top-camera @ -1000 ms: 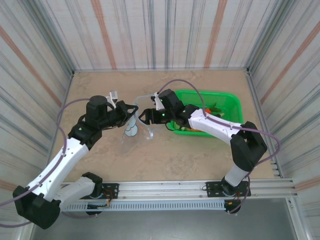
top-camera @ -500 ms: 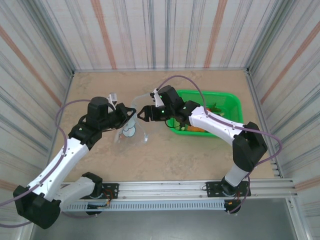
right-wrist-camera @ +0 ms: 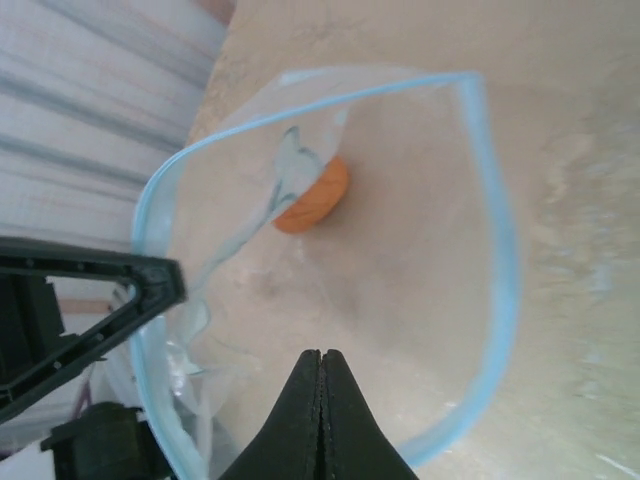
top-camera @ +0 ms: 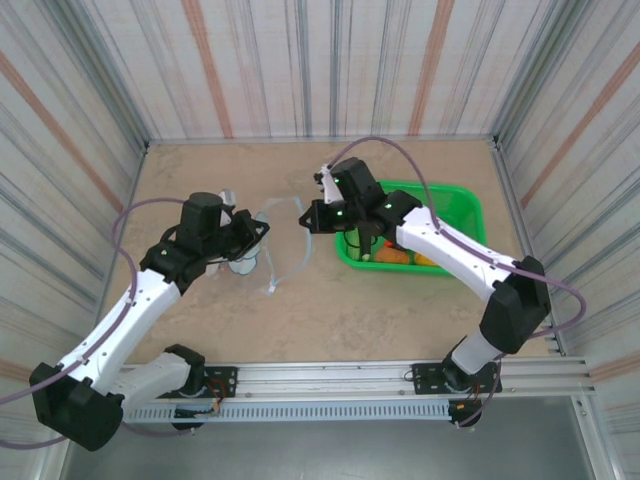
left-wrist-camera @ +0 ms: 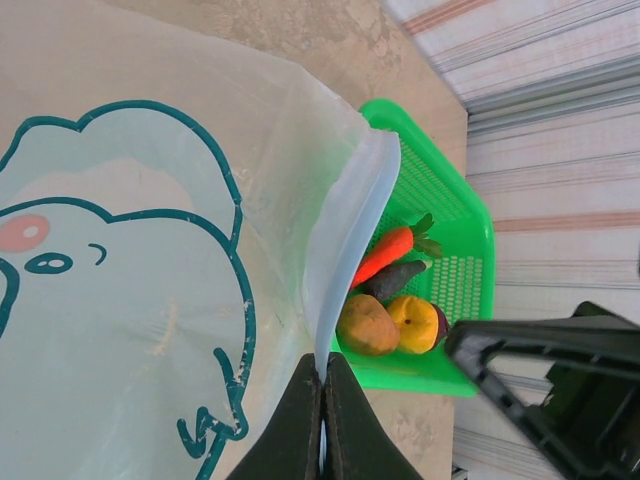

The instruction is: Place the food in the zip-top bag and seal the zipper

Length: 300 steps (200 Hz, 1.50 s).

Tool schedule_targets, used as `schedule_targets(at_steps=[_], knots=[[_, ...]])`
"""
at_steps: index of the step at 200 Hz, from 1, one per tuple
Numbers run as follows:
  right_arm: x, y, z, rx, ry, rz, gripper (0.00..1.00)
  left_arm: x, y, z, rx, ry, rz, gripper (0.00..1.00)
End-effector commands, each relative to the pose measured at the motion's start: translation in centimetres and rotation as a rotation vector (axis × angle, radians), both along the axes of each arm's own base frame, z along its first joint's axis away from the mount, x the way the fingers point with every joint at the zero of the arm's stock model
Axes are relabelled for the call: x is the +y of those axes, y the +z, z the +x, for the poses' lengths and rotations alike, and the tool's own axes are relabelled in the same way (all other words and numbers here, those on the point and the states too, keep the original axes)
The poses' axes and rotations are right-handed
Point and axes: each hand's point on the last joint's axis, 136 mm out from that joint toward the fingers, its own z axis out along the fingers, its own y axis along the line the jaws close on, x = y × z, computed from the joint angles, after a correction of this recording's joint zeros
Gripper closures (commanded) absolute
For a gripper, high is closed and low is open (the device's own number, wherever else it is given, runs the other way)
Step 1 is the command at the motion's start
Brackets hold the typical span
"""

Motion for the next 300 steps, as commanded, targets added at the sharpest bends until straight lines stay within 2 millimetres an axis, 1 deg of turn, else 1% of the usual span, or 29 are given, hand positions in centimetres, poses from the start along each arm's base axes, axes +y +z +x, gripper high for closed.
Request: schedule_targets(at_steps=[1,14,17,34,44,50,59,71,92,101,126,135,161,199,219,234,255,267,276,288,300], knots=[[-5.4,1.0,1.3,-0.033,-0.117,-0.031,1.00,0.3,1.3,0.2,-0.036,0.000,0.017,1.00],[-8.0,0.4,2.4,-0.031,-0.168,-0.055,1.00,0.3,1.5,0.2,-0.041,-0.004,0.015,1.00],[-8.6,0.1,2.7,-0.027,-0.181,-0.066,0.99,0.3,1.5,0.1,-0.041,-0.005,0.013,1.00],[-11.7,-2.3,4.2,0.027,-0.245,-0.149,0.80,0.1,2.0,0.1,-0.051,-0.016,0.009,1.00],[-12.7,-3.8,4.9,0.060,-0.260,-0.173,0.71,0.1,2.2,0.1,-0.055,-0.019,0.010,1.00],[-13.3,-4.9,5.5,0.078,-0.273,-0.181,0.67,0.0,2.4,0.1,-0.062,-0.024,0.013,1.00],[-13.9,-6.2,6.2,0.107,-0.294,-0.200,0.66,0.0,2.5,0.2,-0.070,-0.029,0.023,1.00],[-14.3,-7.8,7.1,0.125,-0.304,-0.242,0.63,0.1,2.7,0.3,-0.078,-0.033,0.032,1.00],[-15.4,-10.8,8.7,0.166,-0.337,-0.335,0.54,-0.3,3.1,0.3,-0.079,-0.048,0.018,1.00],[-15.9,-12.2,9.2,0.179,-0.349,-0.390,0.53,-0.6,3.0,0.3,-0.076,-0.057,0.006,1.00],[-15.0,-15.4,10.5,0.229,-0.321,-0.409,0.51,-1.2,2.7,0.2,-0.067,-0.080,-0.012,1.00],[-14.7,-16.3,11.0,0.247,-0.317,-0.417,0.50,-1.2,2.5,0.2,-0.064,-0.085,-0.011,1.00],[-14.9,-18.5,12.2,0.270,-0.331,-0.454,0.51,-1.2,2.6,0.0,-0.064,-0.092,-0.010,1.00],[-15.8,-21.4,12.4,0.323,-0.346,-0.493,0.54,-1.2,2.7,-0.2,-0.070,-0.102,-0.003,1.00],[-16.1,-22.3,12.5,0.332,-0.352,-0.494,0.54,-1.2,2.7,-0.3,-0.069,-0.105,-0.003,1.00],[-16.4,-22.8,12.5,0.342,-0.357,-0.496,0.56,-1.5,3.0,-0.3,-0.081,-0.120,-0.016,1.00],[-16.5,-23.1,12.2,0.351,-0.357,-0.492,0.69,-1.9,3.5,-0.3,-0.092,-0.137,-0.033,1.00],[-16.6,-22.3,12.2,0.329,-0.368,-0.484,0.75,-1.8,3.7,-0.3,-0.093,-0.134,-0.029,1.00],[-16.7,-21.3,12.2,0.304,-0.381,-0.469,0.77,-1.8,3.7,-0.2,-0.094,-0.132,-0.025,1.00],[-16.9,-19.8,12.1,0.272,-0.398,-0.447,0.77,-1.8,3.6,-0.2,-0.092,-0.130,-0.025,1.00],[-16.8,-17.8,12.1,0.239,-0.413,-0.405,0.77,-1.8,3.6,-0.1,-0.089,-0.128,-0.027,1.00]])
